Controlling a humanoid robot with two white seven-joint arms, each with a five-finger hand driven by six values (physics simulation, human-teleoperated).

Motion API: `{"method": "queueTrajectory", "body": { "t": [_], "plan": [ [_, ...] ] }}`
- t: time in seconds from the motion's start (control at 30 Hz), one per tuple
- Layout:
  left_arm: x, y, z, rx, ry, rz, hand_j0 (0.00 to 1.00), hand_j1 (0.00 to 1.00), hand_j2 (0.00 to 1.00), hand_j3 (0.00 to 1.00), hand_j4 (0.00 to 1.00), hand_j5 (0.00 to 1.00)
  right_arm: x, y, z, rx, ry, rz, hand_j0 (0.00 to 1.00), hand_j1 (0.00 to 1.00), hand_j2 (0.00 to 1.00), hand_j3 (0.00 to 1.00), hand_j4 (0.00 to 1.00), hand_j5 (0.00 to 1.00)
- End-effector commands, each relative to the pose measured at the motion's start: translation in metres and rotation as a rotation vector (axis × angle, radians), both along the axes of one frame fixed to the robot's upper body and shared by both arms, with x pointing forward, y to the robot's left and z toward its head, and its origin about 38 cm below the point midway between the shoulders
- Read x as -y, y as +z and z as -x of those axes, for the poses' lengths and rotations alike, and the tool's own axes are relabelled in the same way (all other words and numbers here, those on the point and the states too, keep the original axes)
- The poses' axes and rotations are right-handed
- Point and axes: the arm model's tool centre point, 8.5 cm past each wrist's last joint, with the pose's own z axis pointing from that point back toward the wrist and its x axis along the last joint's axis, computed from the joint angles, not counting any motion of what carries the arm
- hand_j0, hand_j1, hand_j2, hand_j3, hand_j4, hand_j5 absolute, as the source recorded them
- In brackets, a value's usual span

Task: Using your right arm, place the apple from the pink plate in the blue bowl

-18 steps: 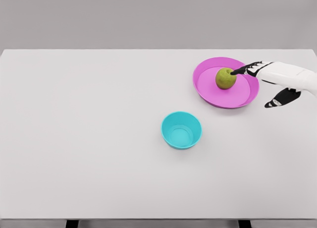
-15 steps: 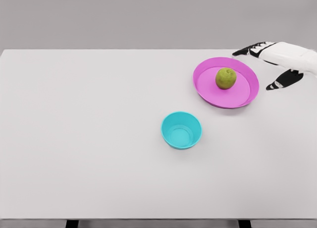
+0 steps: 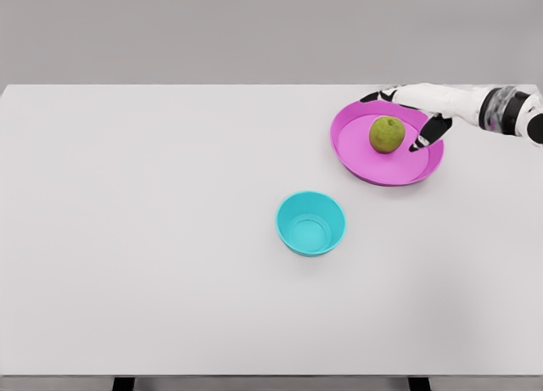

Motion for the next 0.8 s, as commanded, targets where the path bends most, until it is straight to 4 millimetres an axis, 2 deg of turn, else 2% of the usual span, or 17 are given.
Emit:
{"method": "queueTrajectory", "body": {
  "t": [0.0,0.07,0.23,0.3,0.53,0.7,0.77],
  "plan": [
    [0.0,0.0,0.0,0.0,0.001,0.0,1.0,1.0,1.0,1.0,1.0,1.0,0.002,-0.02,-0.001,-0.046,-0.002,0.005,1.0,1.0,1.0,1.0,1.0,1.0],
    [0.0,0.0,0.0,0.001,0.001,0.001,1.0,1.0,1.0,1.0,1.0,1.0,0.01,-0.019,-0.005,-0.048,-0.016,0.007,1.0,1.0,1.0,1.0,1.0,1.0],
    [0.0,0.0,0.0,-0.002,0.001,0.0,1.0,1.0,1.0,1.0,1.0,1.0,0.01,-0.019,-0.004,-0.044,-0.004,0.011,1.0,1.0,1.0,1.0,1.0,1.0],
    [0.0,0.0,0.0,0.001,0.0,0.001,1.0,1.0,1.0,1.0,1.0,1.0,0.012,-0.013,-0.008,-0.035,-0.01,0.011,1.0,1.0,1.0,1.0,1.0,1.0],
    [0.0,0.0,0.0,0.001,0.0,0.001,1.0,1.0,1.0,1.0,1.0,1.0,-0.004,-0.021,-0.013,-0.051,0.02,0.017,1.0,1.0,1.0,1.0,1.0,1.0],
    [0.0,0.0,0.0,-0.002,0.001,0.0,1.0,1.0,1.0,1.0,1.0,1.0,-0.007,-0.031,-0.015,-0.069,0.025,0.02,1.0,1.0,1.0,1.0,1.0,1.0],
    [0.0,0.0,0.0,0.0,0.0,0.001,1.0,1.0,1.0,1.0,1.0,1.0,-0.002,-0.028,-0.017,-0.063,0.026,0.019,1.0,1.0,1.0,1.0,1.0,1.0]
  ]
}}
